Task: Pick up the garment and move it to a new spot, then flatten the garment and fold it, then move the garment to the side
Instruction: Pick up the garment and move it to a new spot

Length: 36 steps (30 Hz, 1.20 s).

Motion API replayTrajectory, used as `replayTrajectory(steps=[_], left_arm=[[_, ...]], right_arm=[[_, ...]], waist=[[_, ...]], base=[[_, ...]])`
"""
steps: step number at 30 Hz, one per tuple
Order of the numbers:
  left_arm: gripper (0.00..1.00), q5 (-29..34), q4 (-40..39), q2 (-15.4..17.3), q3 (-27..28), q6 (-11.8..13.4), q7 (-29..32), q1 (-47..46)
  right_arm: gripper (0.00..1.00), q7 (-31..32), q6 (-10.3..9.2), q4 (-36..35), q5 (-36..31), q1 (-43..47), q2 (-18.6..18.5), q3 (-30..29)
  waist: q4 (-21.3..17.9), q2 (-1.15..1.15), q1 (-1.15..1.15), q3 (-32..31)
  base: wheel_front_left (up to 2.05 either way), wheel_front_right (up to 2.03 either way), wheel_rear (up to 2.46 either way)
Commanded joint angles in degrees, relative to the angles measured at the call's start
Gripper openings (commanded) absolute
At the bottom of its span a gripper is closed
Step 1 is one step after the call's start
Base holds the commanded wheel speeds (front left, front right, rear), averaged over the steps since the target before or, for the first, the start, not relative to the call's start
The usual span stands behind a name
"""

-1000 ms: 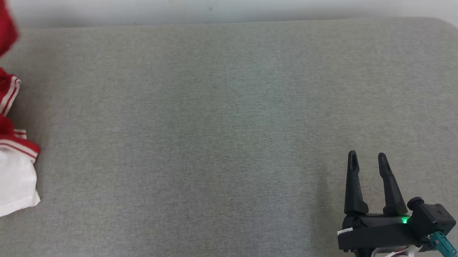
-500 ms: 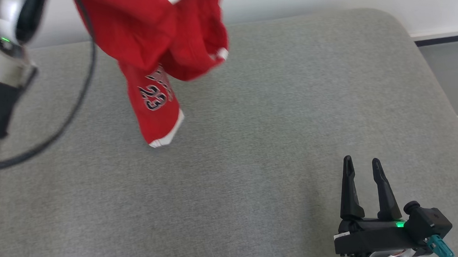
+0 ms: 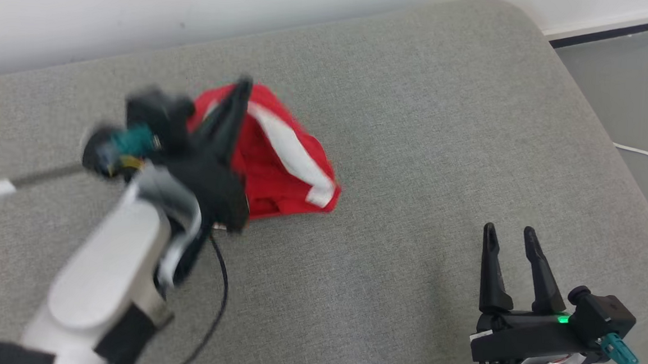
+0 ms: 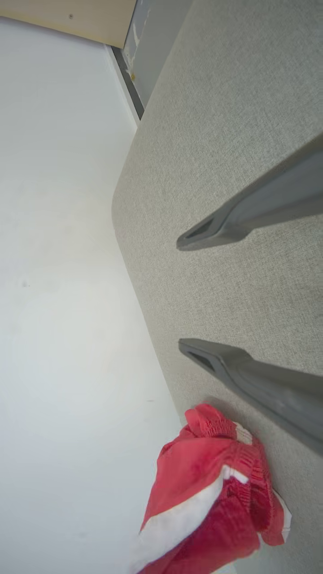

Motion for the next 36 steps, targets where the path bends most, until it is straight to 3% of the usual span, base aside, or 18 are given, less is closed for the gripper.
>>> replayTrajectory(steps=[1, 7, 13, 14, 15, 24, 36], left_arm=[[0.00, 0.14, 1.27, -0.50, -0.49, 0.19, -1.00, 1.99], [0.00, 0.58, 9.95, -2.48, -2.89, 0.32, -5.20, 8.60], [0.00, 0.99, 15.74, -4.06, -3.81, -0.90, -8.87, 8.12], [0.66, 1.06, 16.20, -4.34, -3.98, -1.27, -9.49, 7.79], [1.00, 1.28, 16.36, -4.55, -4.03, -1.55, -10.32, 7.44], [1.00, 1.72, 14.96, -5.32, -2.61, -1.22, -14.08, 7.30], [1.00, 4.33, 4.71, 1.11, 4.40, 2.45, -15.03, 15.65]], right_arm=[[1.00, -0.04, -0.12, 0.17, -0.37, -0.28, 0.09, 0.37], [1.00, -0.03, -0.12, 1.18, -0.69, -0.79, 0.10, 0.75], [1.00, -0.03, -0.12, 1.93, -1.56, -0.76, 0.09, 0.48], [1.00, -0.03, -0.12, 2.03, -1.69, -0.53, 0.09, 0.50], [1.00, -0.03, -0.12, 2.14, -1.83, -0.27, 0.09, 0.49], [1.00, -0.03, -0.12, 1.97, -2.61, 1.60, 0.09, 0.51], [1.00, -0.03, -0.12, 1.72, -4.84, 4.49, 0.08, -0.75]], waist=[[-0.13, 0.00, 0.00, 0.34], [0.07, 0.00, 0.00, 0.81], [1.21, 0.00, 0.00, -0.35], [1.39, 0.00, 0.00, -0.71], [1.59, 0.00, 0.00, -1.14], [4.30, 0.00, 0.00, -5.40], [10.51, 0.00, 0.00, -10.43]], base=[[0.00, 0.00, 0.00], [0.00, 0.00, 0.00], [0.00, 0.00, 0.00], [0.00, 0.00, 0.00], [0.00, 0.00, 0.00], [0.00, 0.00, 0.00], [0.00, 0.00, 0.00]])
